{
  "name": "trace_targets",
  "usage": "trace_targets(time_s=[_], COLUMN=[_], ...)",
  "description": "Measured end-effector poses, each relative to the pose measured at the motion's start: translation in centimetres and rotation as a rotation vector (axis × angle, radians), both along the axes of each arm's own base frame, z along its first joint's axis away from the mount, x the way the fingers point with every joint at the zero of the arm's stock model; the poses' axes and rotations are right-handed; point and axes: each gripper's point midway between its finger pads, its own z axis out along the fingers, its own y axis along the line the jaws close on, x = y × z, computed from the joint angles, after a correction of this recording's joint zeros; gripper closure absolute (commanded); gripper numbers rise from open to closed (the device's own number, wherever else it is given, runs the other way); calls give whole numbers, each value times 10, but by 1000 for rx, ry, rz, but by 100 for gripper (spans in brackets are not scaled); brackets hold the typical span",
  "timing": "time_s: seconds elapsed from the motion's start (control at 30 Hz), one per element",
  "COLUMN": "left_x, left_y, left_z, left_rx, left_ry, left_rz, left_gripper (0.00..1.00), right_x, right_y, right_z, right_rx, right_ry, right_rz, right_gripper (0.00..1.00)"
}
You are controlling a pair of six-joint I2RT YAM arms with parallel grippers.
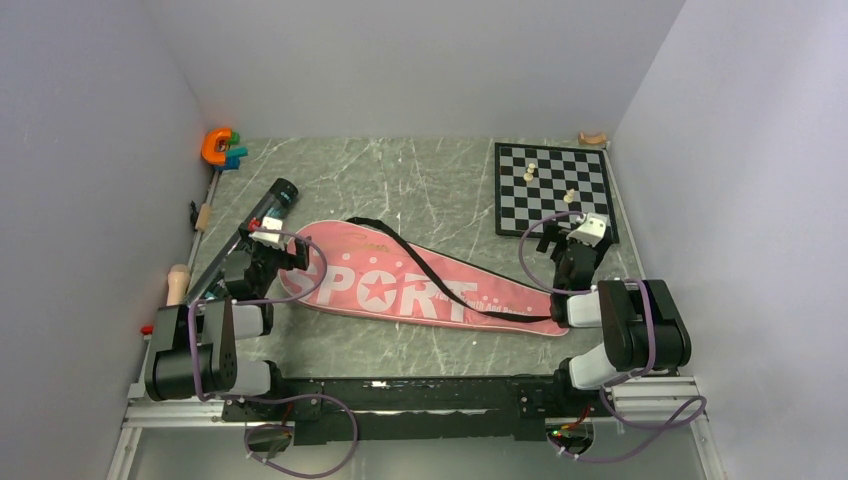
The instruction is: Pack up the badminton gear
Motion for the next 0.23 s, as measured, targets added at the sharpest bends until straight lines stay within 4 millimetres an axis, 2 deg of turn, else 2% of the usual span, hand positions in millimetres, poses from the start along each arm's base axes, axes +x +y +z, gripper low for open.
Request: trace_targets(time_s=[0.23], left_x=[-1], left_y=[-1], left_z=[-4], left_rx=[2], left_ry=[16], left_rz=[5], left_gripper=[1], right_x=[-1], right_y=[0], right_z=[-2], right_rx=[0], right_ry=[6], right_rz=[0], right_gripper=[0])
